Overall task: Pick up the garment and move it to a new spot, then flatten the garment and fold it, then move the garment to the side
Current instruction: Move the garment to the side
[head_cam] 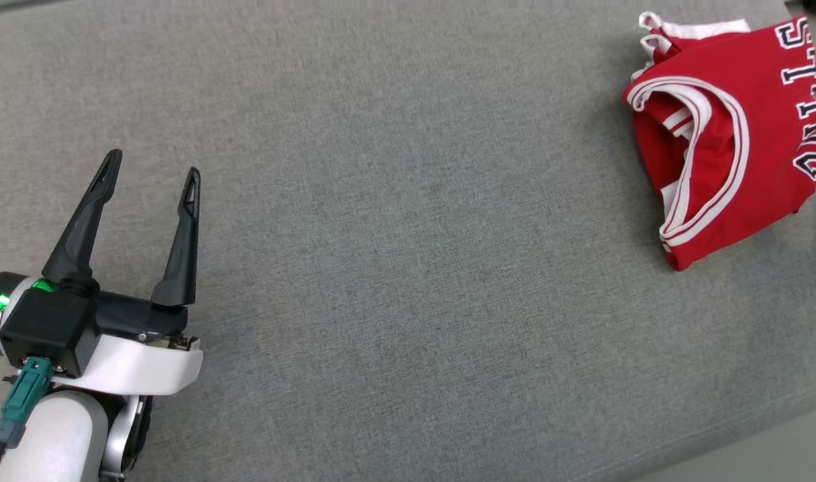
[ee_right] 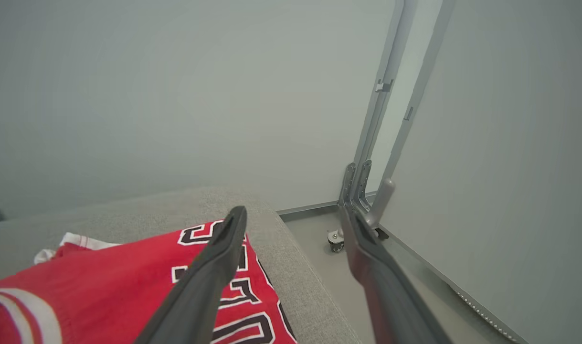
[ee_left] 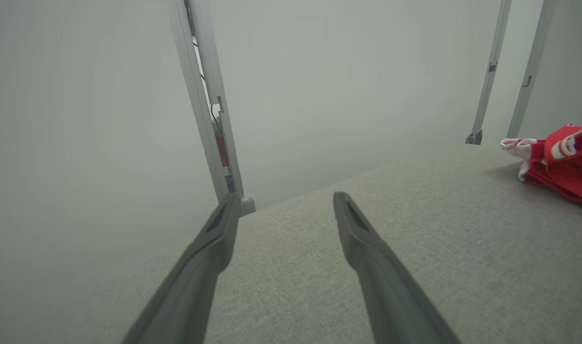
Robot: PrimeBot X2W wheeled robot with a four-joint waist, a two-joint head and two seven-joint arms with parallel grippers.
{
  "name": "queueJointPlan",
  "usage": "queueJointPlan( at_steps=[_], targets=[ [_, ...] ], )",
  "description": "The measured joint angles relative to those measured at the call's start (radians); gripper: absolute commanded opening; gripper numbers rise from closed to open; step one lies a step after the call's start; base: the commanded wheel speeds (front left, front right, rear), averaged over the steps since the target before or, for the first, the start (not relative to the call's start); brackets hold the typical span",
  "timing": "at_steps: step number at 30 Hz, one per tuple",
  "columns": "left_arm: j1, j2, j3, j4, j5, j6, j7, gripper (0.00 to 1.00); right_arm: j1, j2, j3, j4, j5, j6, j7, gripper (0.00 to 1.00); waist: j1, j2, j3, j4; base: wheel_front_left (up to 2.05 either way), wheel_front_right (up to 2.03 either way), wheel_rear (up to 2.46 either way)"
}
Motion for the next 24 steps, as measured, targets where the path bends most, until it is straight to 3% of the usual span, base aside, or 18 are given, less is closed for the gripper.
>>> queueJointPlan(
  at_steps=[6,9,17,24],
  targets=[
    [0.024,-0.027,0.006,0.030,-0.033,0.010,-0.035,1.00,0.139,0.059,-0.161,-0.272,-0.028,0.000,-0.011,1.00,0.0000,0.0000,-0.064,0.015,0.00,0.00,0.00],
    [0.040,-0.041,0.010,0.043,-0.051,0.019,-0.053,1.00,0.256,0.163,-0.226,-0.440,-0.090,0.000,-0.011,1.00,0.0000,0.0000,-0.112,0.038,0.00,0.00,0.00],
    [0.103,-0.065,0.040,0.057,-0.087,0.049,-0.081,1.00,0.427,0.351,-0.158,-0.718,-0.228,0.000,0.030,1.00,0.0000,0.0000,-0.200,0.101,0.00,0.00,0.00],
    [0.158,-0.069,0.037,0.081,-0.094,0.058,-0.088,1.00,0.543,0.409,-0.079,-0.818,-0.285,0.000,0.098,1.00,0.0000,0.0000,-0.271,0.152,0.00,0.00,0.00]
  ],
)
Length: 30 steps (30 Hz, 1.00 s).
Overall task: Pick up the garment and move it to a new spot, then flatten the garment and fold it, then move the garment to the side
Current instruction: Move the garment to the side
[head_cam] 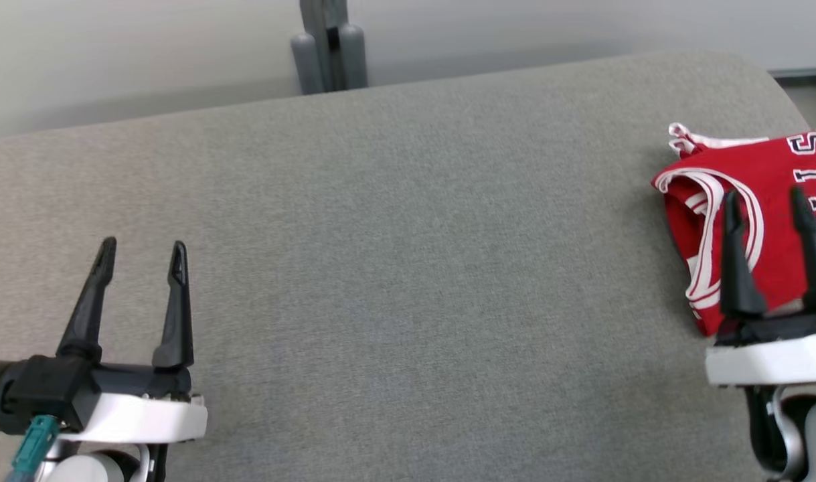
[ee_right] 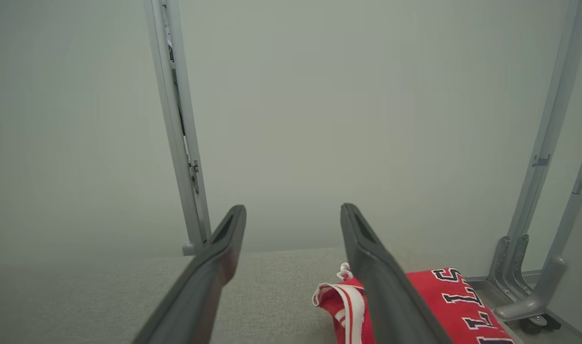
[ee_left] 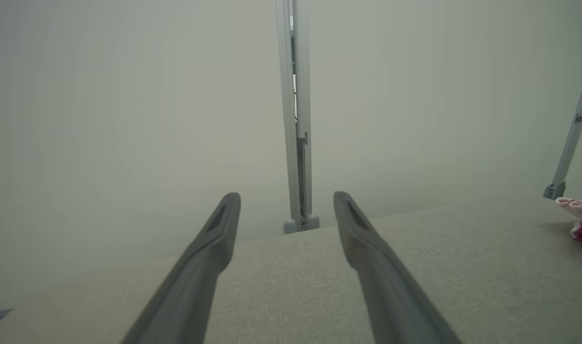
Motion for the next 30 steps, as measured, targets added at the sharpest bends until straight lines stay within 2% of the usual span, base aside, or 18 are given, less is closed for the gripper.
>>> queueJointPlan(
  at_steps=[7,18,30],
  targets=[
    [0.049,-0.004,-0.011,0.019,-0.008,0.008,0.007,1.00,0.093,0.011,0.035,-0.016,-0.007,0.000,0.036,1.00,0.0000,0.0000,-0.063,0.040,0.00,0.00,0.00],
    [0.126,-0.014,-0.022,0.040,-0.017,0.026,0.018,1.00,0.213,0.013,0.034,-0.025,0.003,0.000,0.069,1.00,0.0000,0.0000,-0.144,0.075,0.00,0.00,0.00],
    [0.172,-0.011,-0.029,0.043,-0.034,0.035,0.051,1.00,0.272,0.013,0.037,-0.051,0.013,0.000,0.092,1.00,0.0000,0.0000,-0.188,0.073,0.00,0.00,0.00]
  ],
)
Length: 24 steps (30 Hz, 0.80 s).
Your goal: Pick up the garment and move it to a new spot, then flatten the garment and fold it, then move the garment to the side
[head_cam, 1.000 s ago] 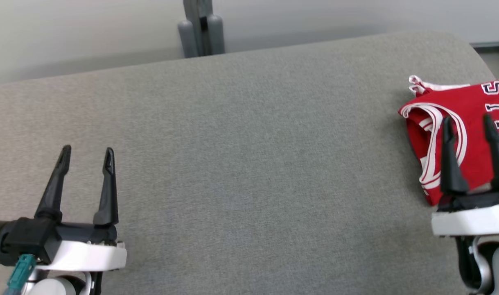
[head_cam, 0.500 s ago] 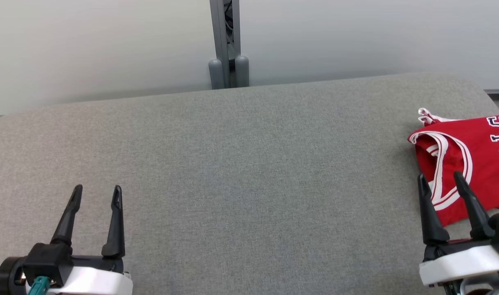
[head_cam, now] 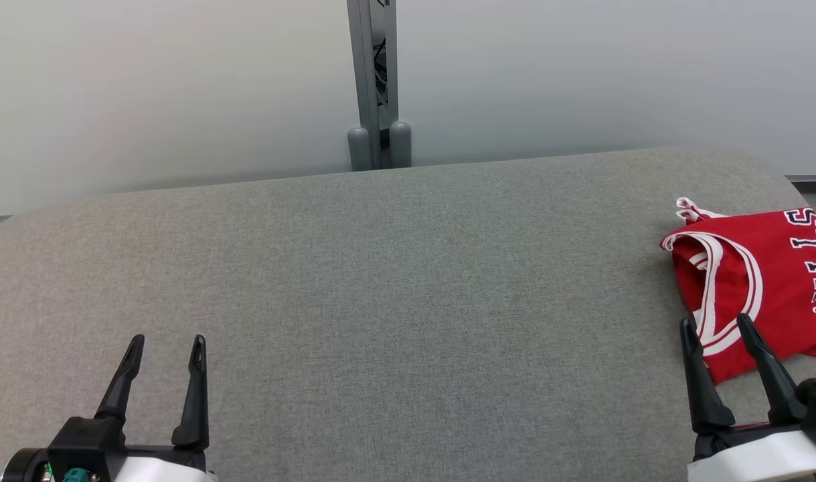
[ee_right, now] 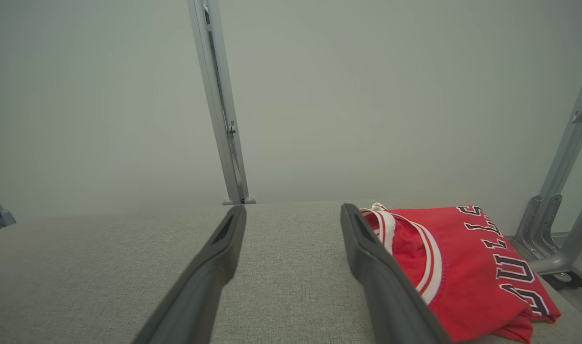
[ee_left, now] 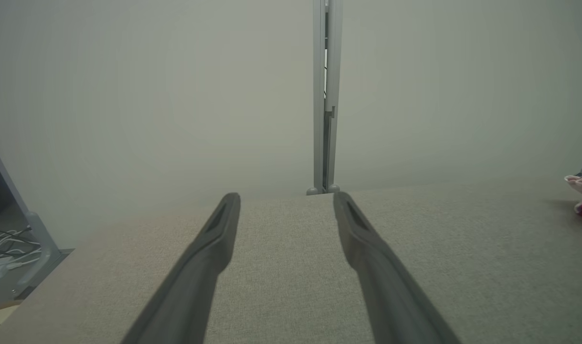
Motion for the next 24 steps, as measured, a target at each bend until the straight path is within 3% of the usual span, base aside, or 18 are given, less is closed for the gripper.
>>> queueJointPlan(
  at_steps=[24],
  targets=[
    [-0.002,0.006,-0.016,0.004,-0.005,0.018,0.014,1.00,0.013,0.000,-0.009,-0.009,0.016,0.000,0.011,1.00,0.0000,0.0000,0.008,-0.002,0.00,0.00,0.00]
  ],
)
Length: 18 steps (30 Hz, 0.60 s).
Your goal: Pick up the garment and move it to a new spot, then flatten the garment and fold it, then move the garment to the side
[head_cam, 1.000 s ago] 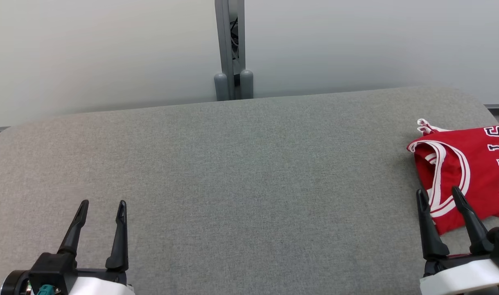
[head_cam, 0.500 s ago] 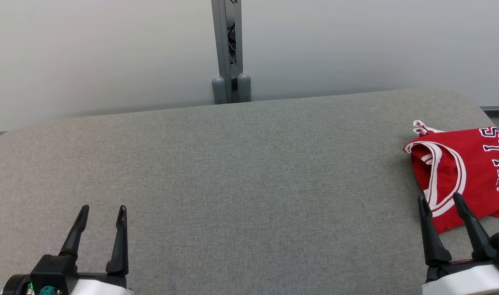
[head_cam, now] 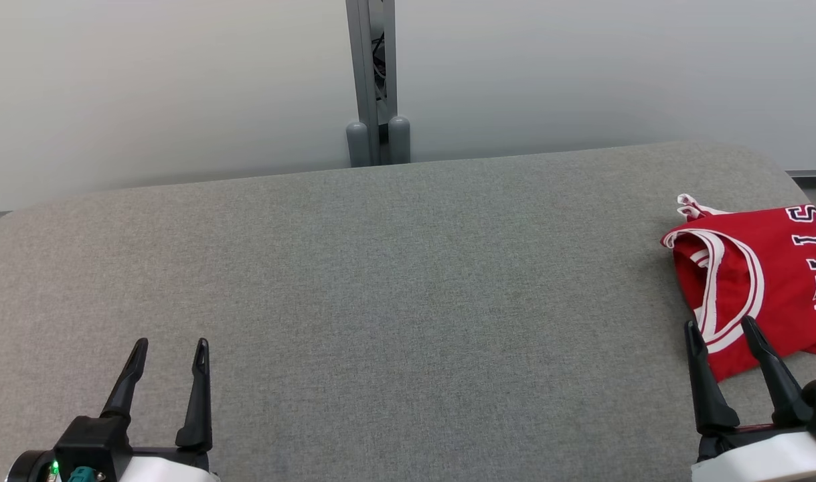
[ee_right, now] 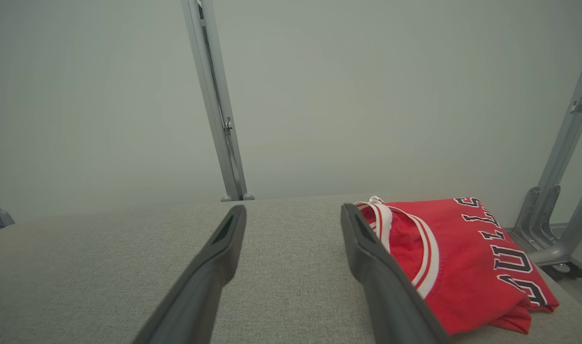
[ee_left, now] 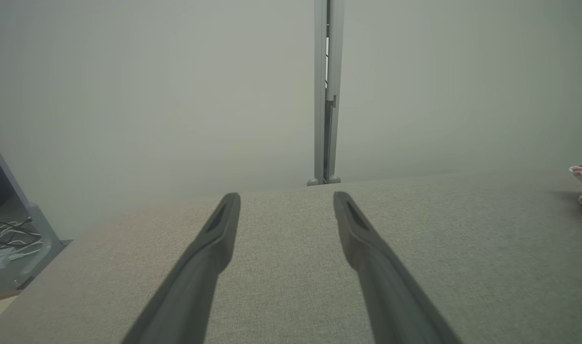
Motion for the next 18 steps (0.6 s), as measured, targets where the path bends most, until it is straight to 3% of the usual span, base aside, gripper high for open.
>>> queueJointPlan(
  at_steps=[12,13,18],
  targets=[
    [-0.003,0.001,-0.009,0.008,0.000,0.004,-0.003,1.00,0.000,0.000,-0.004,-0.002,0.009,0.000,0.002,1.00,0.0000,0.0000,0.003,0.003,0.00,0.00,0.00],
    [-0.001,-0.002,-0.011,0.014,0.001,0.004,-0.004,0.00,0.000,0.002,-0.002,0.006,0.009,0.000,0.001,0.00,0.0001,0.0000,0.003,0.004,0.00,0.00,0.00],
    [0.019,-0.026,-0.025,0.040,-0.037,-0.003,-0.002,0.00,0.005,0.011,-0.003,0.044,0.053,0.000,0.017,0.00,0.0001,0.0000,0.003,0.004,0.00,0.00,0.00]
  ],
)
